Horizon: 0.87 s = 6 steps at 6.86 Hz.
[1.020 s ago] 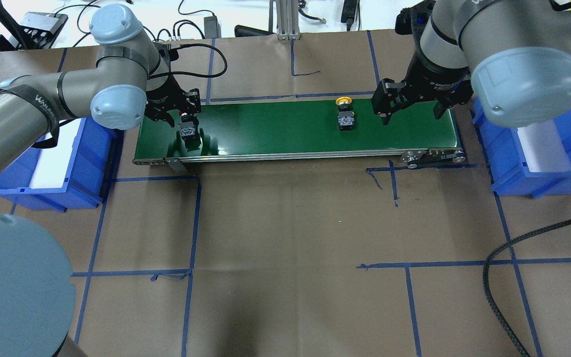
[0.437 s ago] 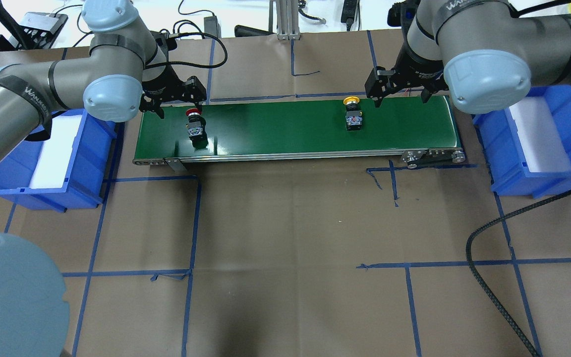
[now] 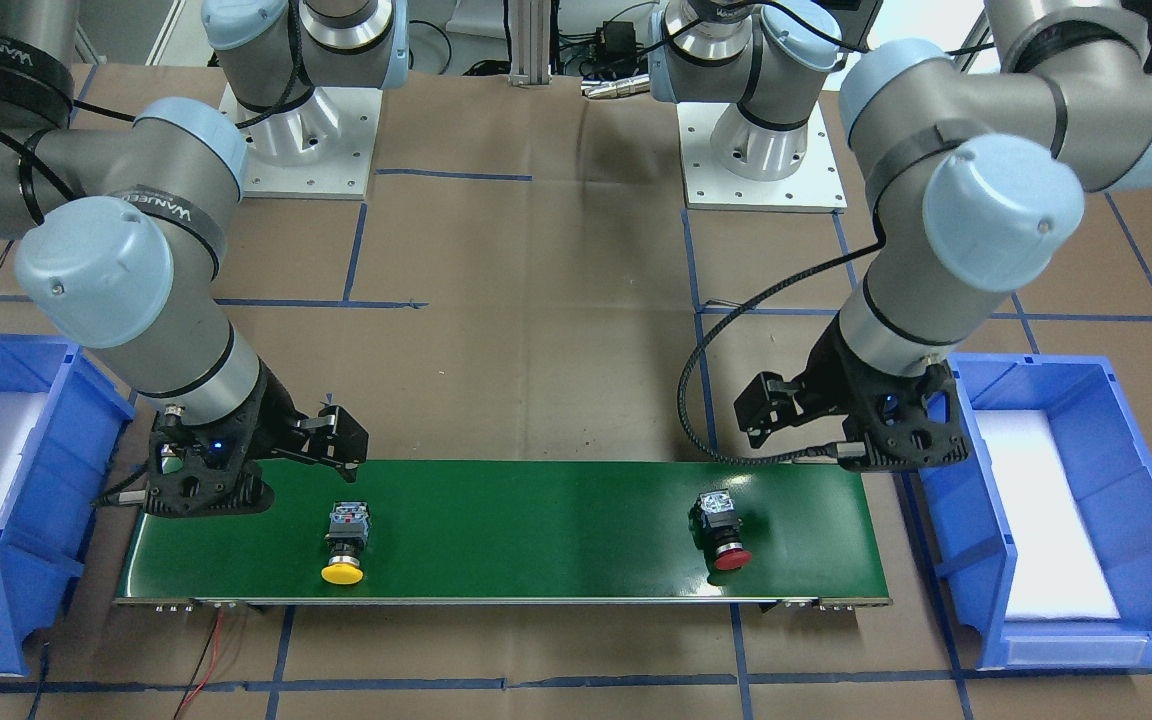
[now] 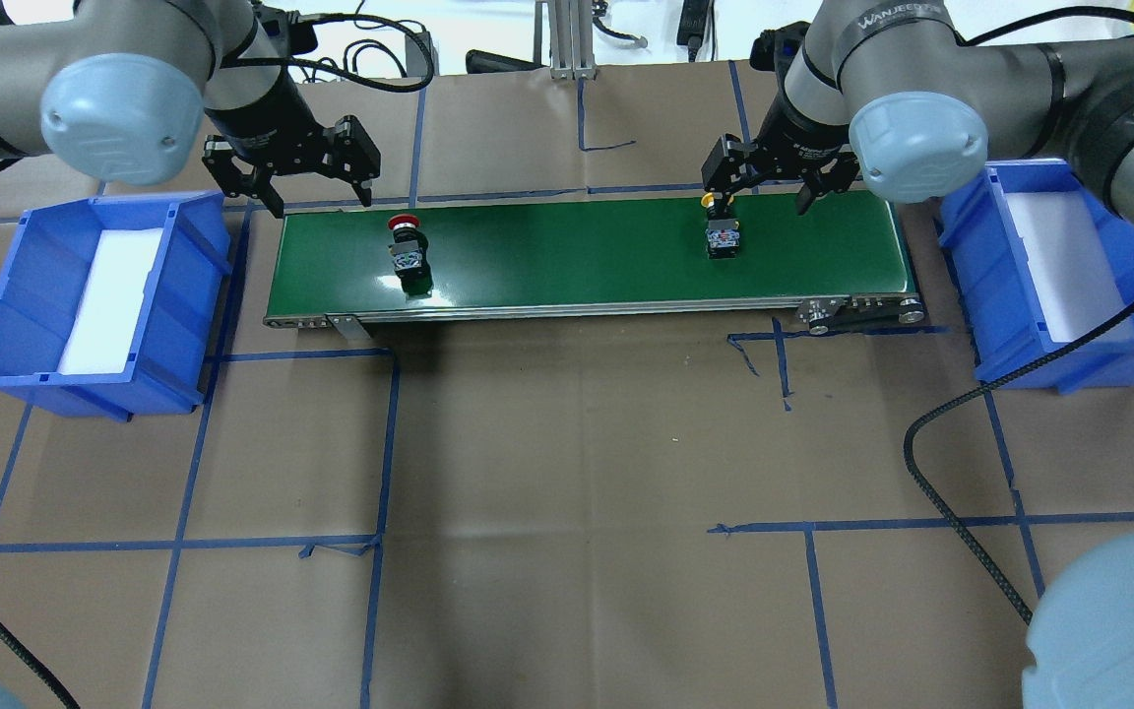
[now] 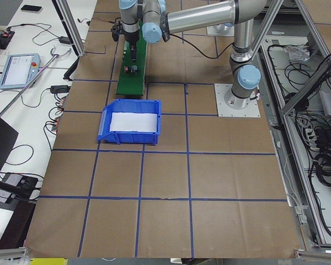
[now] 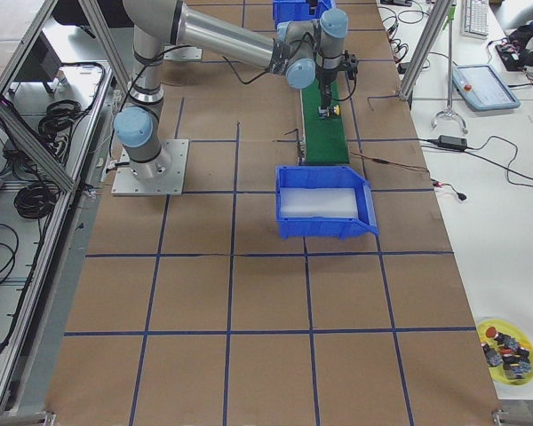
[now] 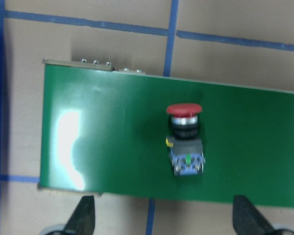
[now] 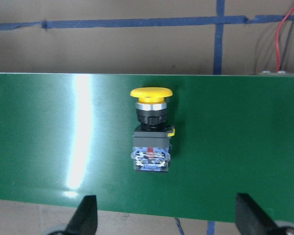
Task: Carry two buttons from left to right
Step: 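Release the red button with the left gripper while the right gripper descends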
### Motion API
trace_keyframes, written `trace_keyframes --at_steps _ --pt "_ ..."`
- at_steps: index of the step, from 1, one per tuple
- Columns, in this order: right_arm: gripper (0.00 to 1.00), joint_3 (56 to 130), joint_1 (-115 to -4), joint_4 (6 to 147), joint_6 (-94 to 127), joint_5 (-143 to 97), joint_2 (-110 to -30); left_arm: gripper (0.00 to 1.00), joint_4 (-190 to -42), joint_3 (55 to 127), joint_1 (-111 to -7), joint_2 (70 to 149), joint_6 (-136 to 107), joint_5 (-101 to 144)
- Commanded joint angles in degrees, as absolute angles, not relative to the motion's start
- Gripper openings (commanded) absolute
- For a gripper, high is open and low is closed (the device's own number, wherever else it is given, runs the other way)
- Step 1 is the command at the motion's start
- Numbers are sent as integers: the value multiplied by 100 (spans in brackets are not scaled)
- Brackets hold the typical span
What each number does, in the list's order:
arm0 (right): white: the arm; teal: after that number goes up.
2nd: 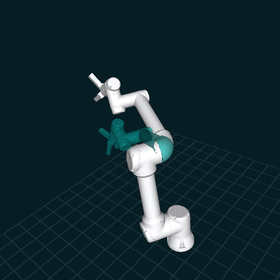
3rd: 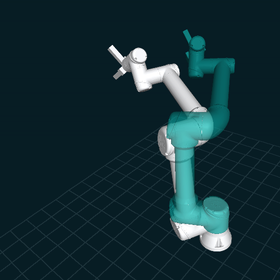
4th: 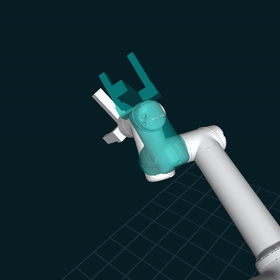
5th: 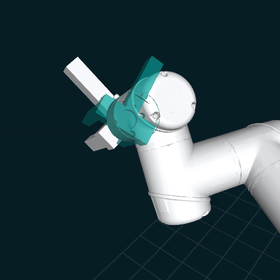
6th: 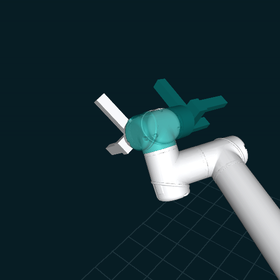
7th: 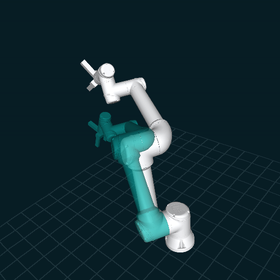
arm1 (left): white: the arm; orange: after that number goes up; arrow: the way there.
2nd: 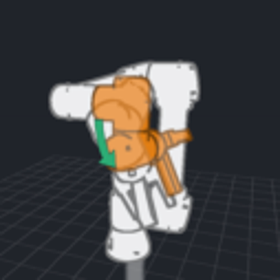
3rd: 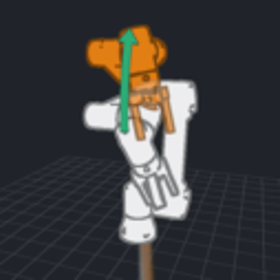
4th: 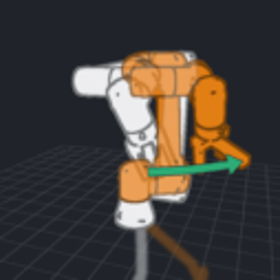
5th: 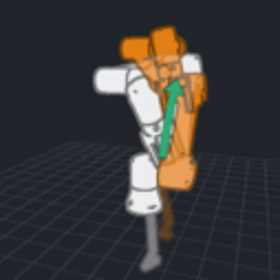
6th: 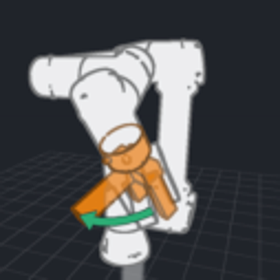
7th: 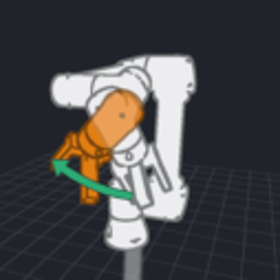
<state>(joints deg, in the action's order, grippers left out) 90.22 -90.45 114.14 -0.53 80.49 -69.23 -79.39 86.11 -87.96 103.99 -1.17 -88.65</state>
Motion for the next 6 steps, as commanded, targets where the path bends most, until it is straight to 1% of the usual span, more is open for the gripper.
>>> trace_keyframes --at_steps 1,2,3,4,6 --pt "100 9000 -9026 11417 -18 7823 -6760 100 -8585 8596 -8789 9768 236 -8903" --pt "100 8983 -8957 11426 -26 7970 -6715 100 -8778 8648 -8780 9495 394 -8912" --pt "98 8956 -8895 11487 -18 8198 -6610 100 -8780 8849 -8780 9301 404 -8903" --pt "99 8860 -8877 11922 -26 8287 -6383 100 -8745 8903 -8780 9255 396 -8903" --pt "99 8807 -8877 11988 -18 8350 -6057 100 -8763 8912 -8771 9211 404 -8921"
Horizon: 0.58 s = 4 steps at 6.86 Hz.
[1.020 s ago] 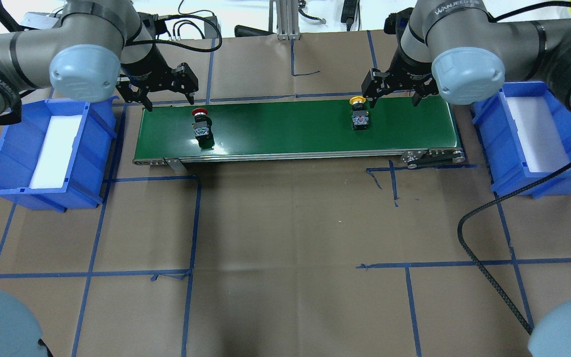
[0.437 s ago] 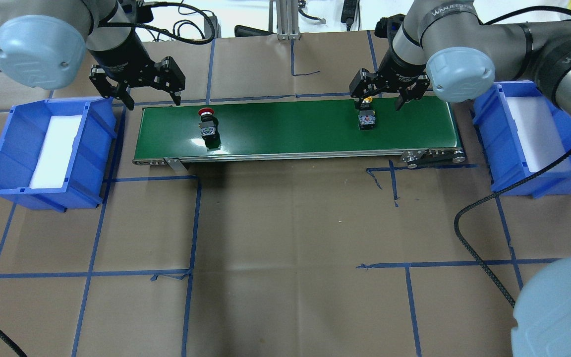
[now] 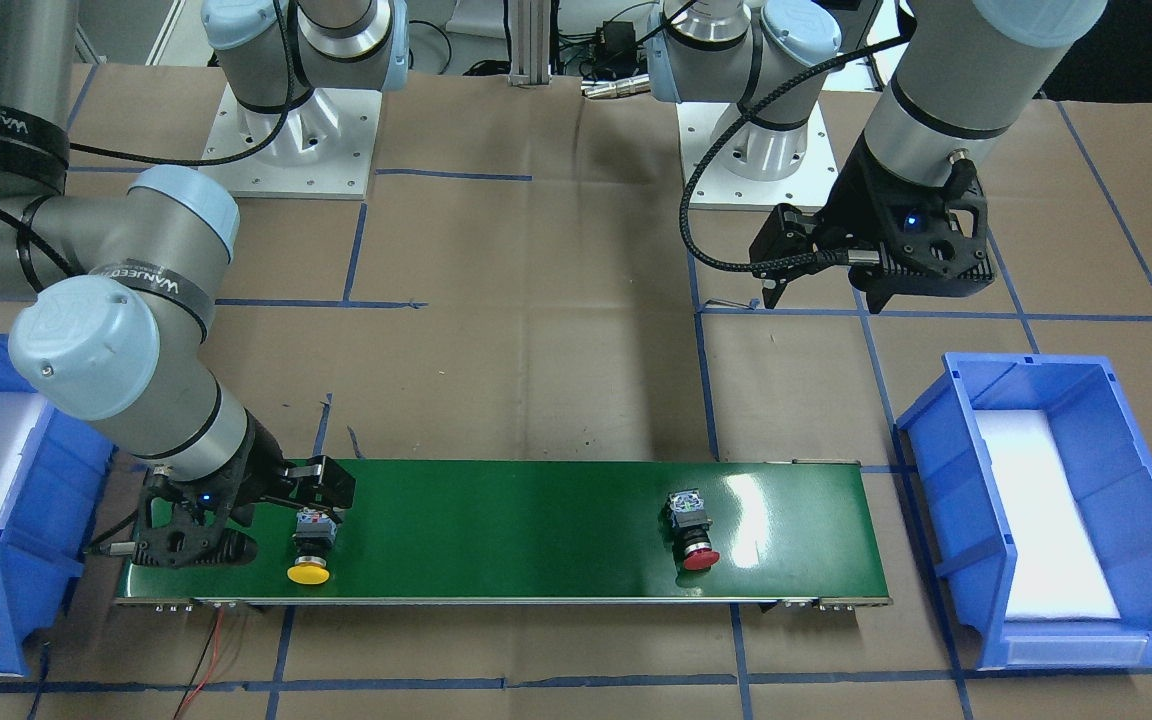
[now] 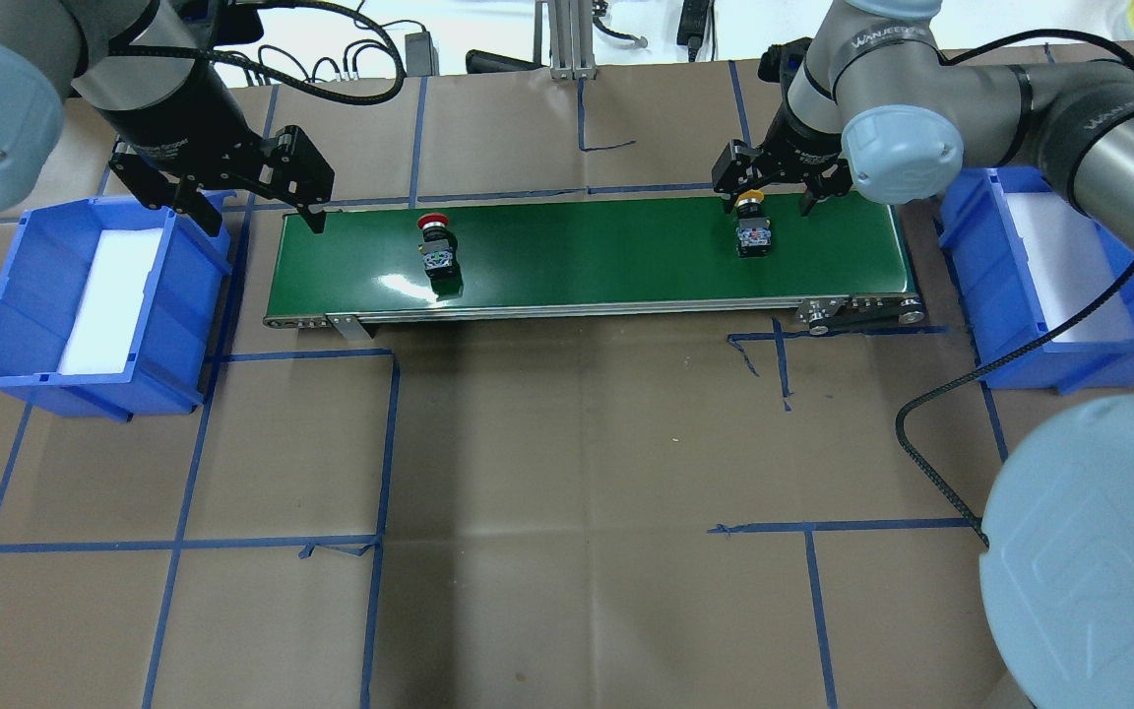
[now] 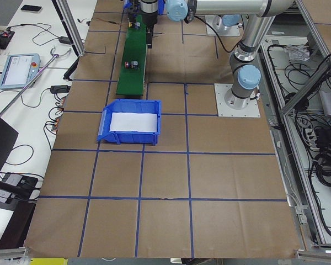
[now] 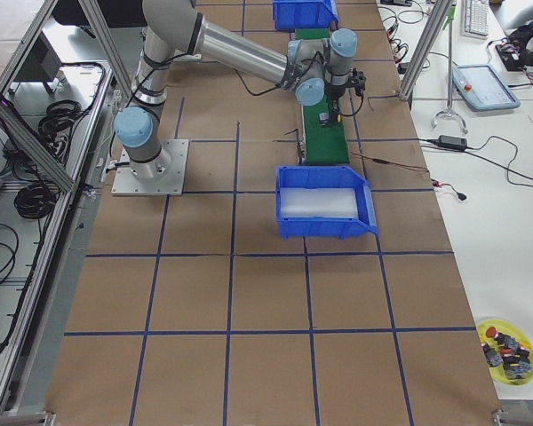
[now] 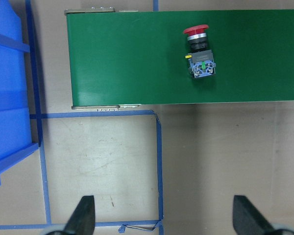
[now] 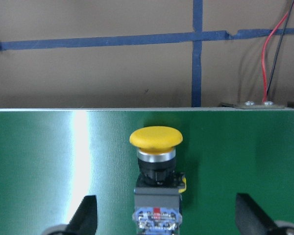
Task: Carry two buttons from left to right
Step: 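Grasp the yellow button with the right gripper and lift it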
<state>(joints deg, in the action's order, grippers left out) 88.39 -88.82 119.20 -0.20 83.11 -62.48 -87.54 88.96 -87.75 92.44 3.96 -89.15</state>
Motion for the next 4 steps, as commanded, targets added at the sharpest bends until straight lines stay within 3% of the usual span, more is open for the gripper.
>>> trace_keyframes --at_steps 1,2,3,4 --pt "99 8824 -8877 11997 -18 8350 -5934 100 -8745 8921 -8771 9202 404 -8912" --pt "66 8824 -8877 11988 -35 8358 -5889 100 -8754 8921 -8771 9202 413 -8921" --pt "14 8824 -8877 11980 -35 8532 -5897 100 -8754 8921 -8771 9193 413 -8964" --pt "5 8807 -8877 11962 -70 8813 -5915 100 -8737 8921 -8771 9193 439 -9078"
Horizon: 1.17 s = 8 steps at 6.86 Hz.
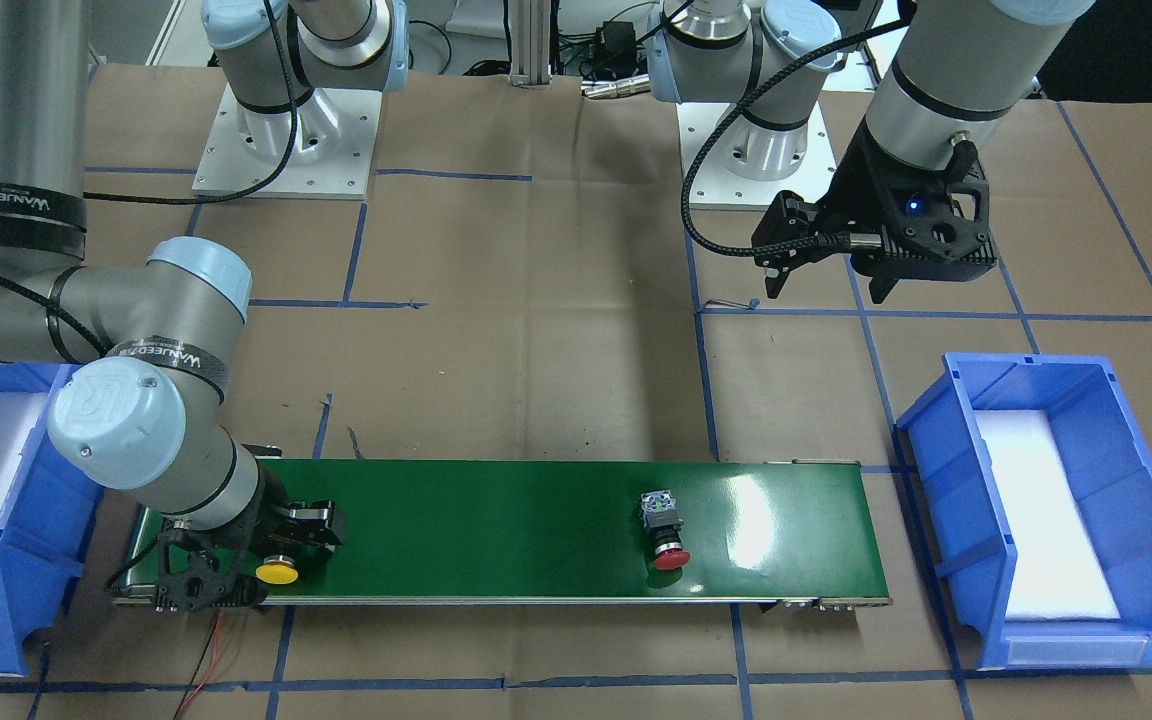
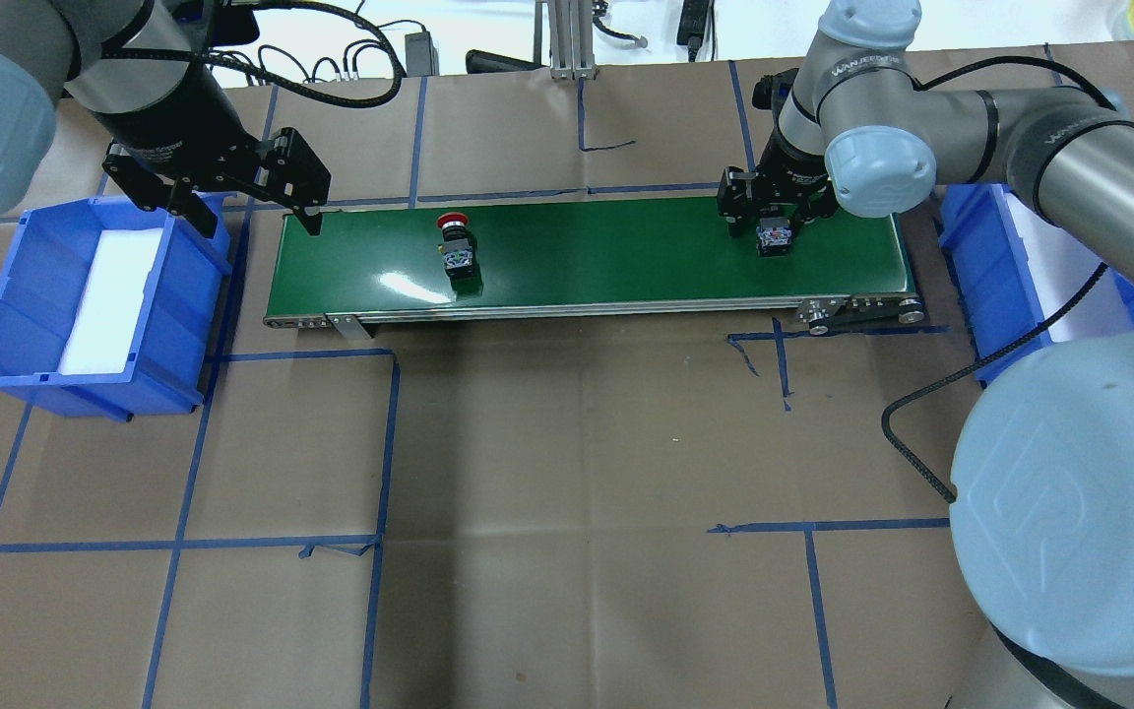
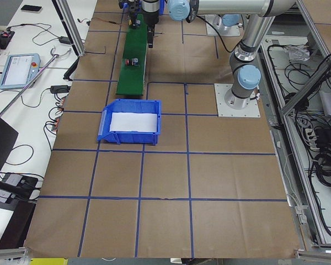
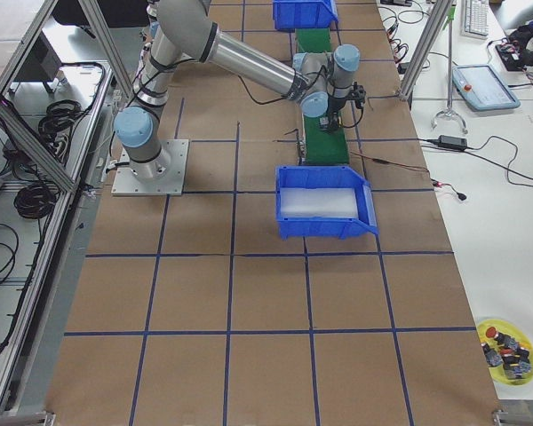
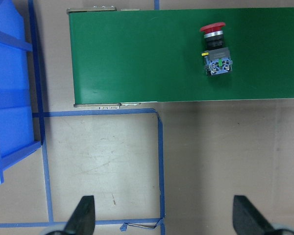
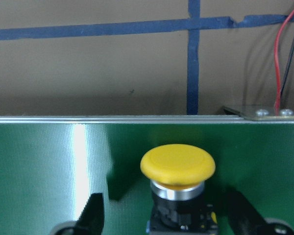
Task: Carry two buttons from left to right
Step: 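Grasp the yellow button with the right gripper and lift it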
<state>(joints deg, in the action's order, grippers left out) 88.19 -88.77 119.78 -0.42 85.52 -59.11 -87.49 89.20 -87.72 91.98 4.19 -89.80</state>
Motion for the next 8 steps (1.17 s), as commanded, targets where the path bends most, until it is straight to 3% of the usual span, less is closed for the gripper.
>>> trace_keyframes --at_steps 1,5,8 --pt "5 8702 -8860 11892 -114 9407 -5959 100 -8719 8930 -8771 9202 448 -9070" --pt "5 7386 -7616 10122 -1073 9756 -6450 100 -8666 9088 -8771 9132 448 -9009" --pt "4 7381 -6235 9510 -2062 9380 -6582 100 -8666 9088 -8763 9123 448 -9018"
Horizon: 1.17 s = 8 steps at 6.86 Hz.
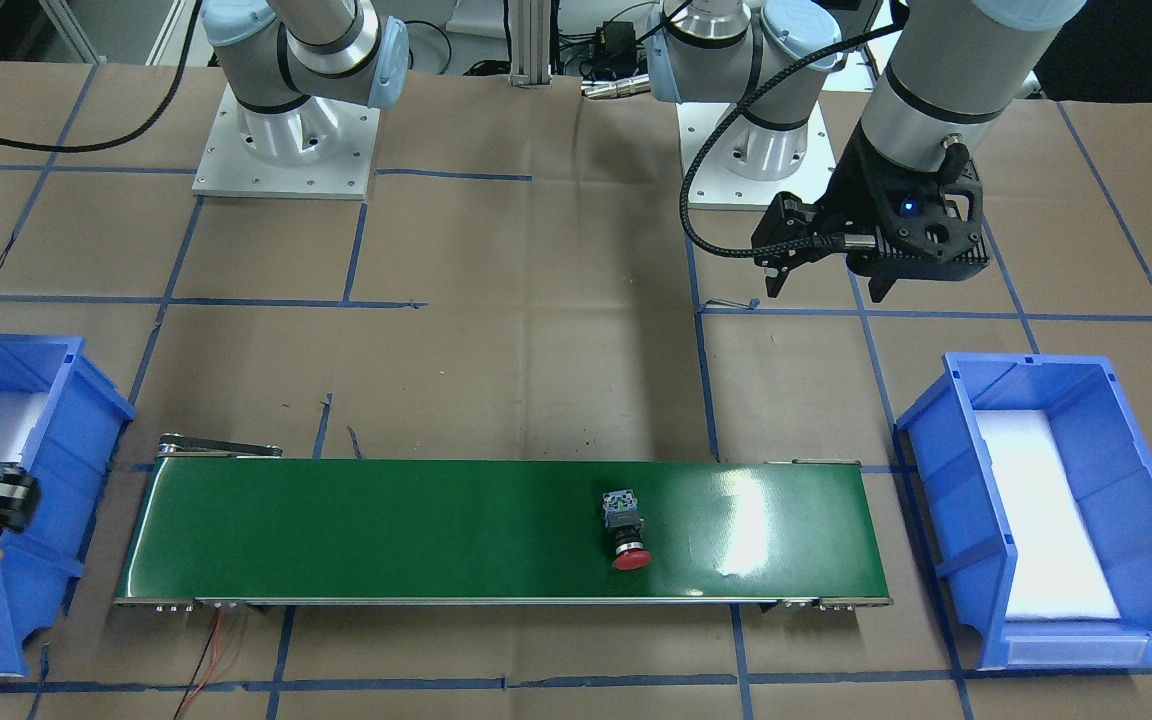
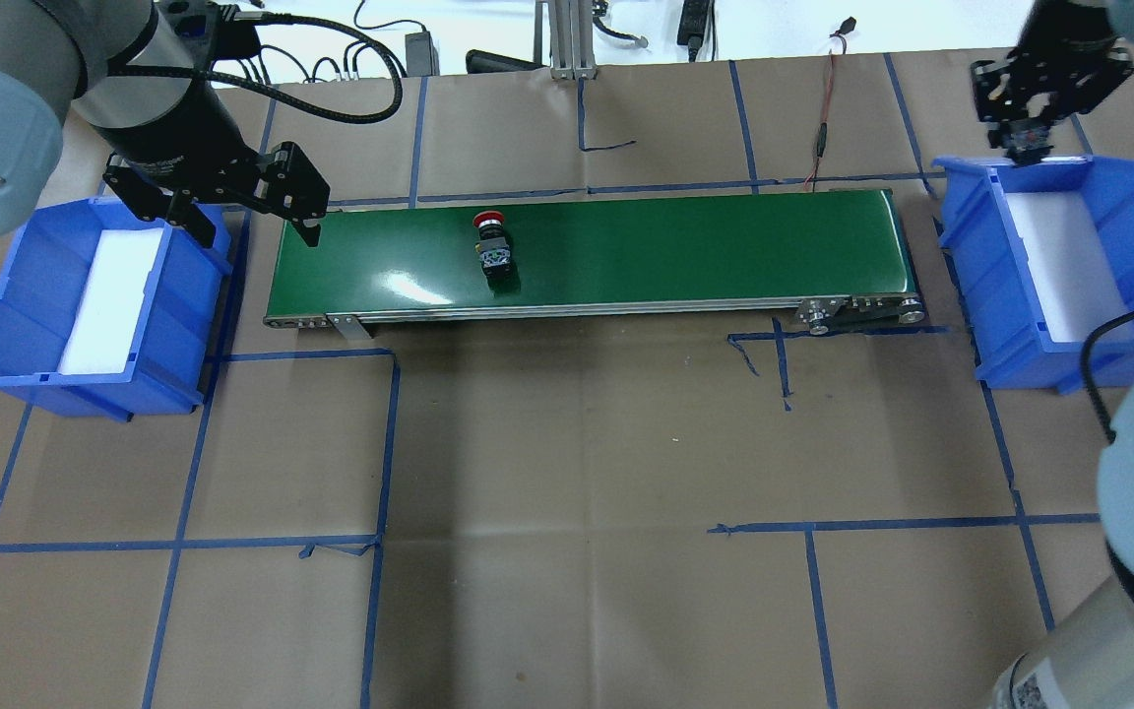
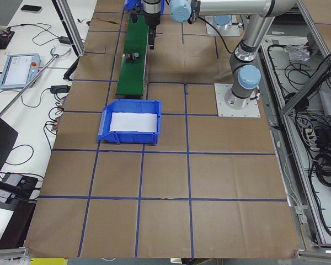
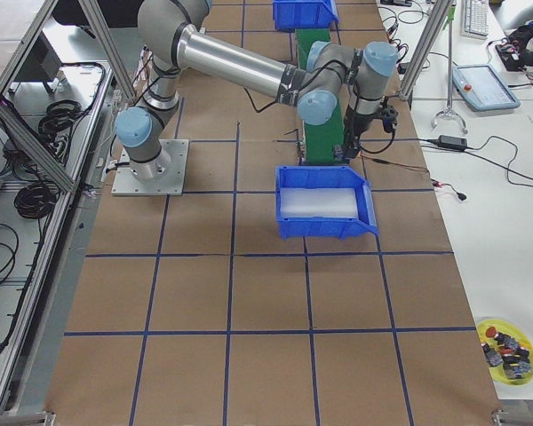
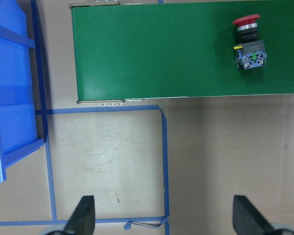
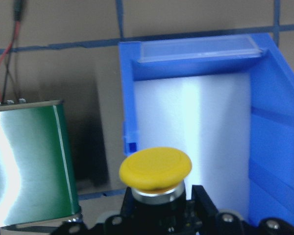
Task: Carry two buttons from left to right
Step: 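Lower the yellow button into the empty blue bin and open the right gripper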
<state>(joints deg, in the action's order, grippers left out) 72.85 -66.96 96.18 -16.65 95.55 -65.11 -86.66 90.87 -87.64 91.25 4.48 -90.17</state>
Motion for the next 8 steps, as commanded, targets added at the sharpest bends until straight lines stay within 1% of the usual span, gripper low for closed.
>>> trace_keyframes --at_steps 1,3,4,6,8 --pt "3 7792 -6049 9692 -2231 9291 -6609 100 -8666 9088 -8763 9123 440 -9009" --pt "4 8722 -6047 11050 -2381 9290 -6715 100 -8666 9088 -8763 9123 448 -9018" --pt "4 9067 -6047 11405 -2538 9281 -6689 100 -8666 9088 -8763 9123 448 -9018" --pt "4 9586 -6003 11741 -3152 9264 -6653 100 -8666 9088 -8763 9123 439 -9009" --pt "4 10096 -5662 12109 -3287 9264 -6645 100 -8666 9079 -8763 9123 439 -9009"
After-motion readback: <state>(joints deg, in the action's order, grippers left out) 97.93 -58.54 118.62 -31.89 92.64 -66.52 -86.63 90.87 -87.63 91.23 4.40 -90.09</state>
